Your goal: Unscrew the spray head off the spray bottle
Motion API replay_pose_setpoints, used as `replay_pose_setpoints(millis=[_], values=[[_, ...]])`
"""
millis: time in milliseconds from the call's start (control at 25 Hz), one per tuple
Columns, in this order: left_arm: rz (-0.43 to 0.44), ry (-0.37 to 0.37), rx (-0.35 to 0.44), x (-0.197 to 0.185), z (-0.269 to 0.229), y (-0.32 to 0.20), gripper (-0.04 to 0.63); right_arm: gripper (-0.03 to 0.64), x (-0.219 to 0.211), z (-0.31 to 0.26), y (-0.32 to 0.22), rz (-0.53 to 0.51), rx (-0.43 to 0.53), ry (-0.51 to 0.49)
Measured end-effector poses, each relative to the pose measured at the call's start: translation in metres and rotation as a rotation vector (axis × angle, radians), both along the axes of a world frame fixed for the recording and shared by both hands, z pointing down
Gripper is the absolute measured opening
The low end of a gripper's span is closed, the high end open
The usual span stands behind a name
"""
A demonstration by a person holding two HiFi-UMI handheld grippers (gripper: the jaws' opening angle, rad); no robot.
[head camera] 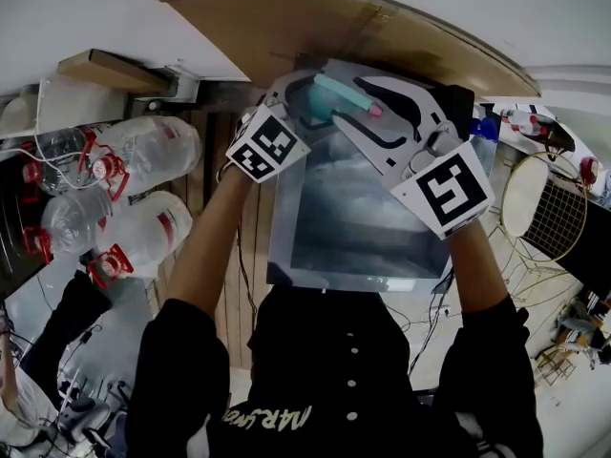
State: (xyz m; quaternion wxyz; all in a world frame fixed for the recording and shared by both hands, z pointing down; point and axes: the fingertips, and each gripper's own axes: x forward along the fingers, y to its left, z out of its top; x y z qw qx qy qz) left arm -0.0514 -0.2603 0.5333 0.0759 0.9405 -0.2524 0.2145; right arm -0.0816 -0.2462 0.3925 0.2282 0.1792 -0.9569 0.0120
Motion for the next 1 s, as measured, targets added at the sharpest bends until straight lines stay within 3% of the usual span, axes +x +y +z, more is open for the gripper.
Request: replay_pose_setpoints(millis=[120, 200, 400, 600, 840, 960, 1000], values=[[0.035, 0.003, 0.002, 0.000, 0.000, 0.004, 0.394, 0.192, -0.003, 0.016, 0.000, -0.006, -0.019, 0.031], [0.052, 0.007, 0.003, -0.001, 0.001, 0.006, 0.394, 0.143, -0.006, 0.025, 0.000, -0.012, -0.015, 0.046], [0.109, 0.020, 0.008, -0.004, 0.000, 0.009, 0.394, 0.103, -0.012, 0.025, 0.000, -0.035, -0.040, -0.001], [0.179, 0.035, 0.006, -0.007, 0.000, 0.012, 0.393, 0.104, -0.015, 0.026, 0.000, -0.061, -0.073, -0.027], [0.326, 0.028, -0.003, -0.009, 0.000, 0.019, 0.393, 0.103, -0.017, 0.025, 0.003, -0.111, -0.102, -0.058], [0.321, 0.021, -0.003, -0.009, -0.001, 0.016, 0.393, 0.109, -0.015, 0.026, -0.001, -0.079, -0.109, -0.067], [0.312, 0.021, 0.001, -0.009, -0.001, 0.016, 0.393, 0.150, -0.013, 0.025, -0.002, -0.057, -0.115, -0.070]])
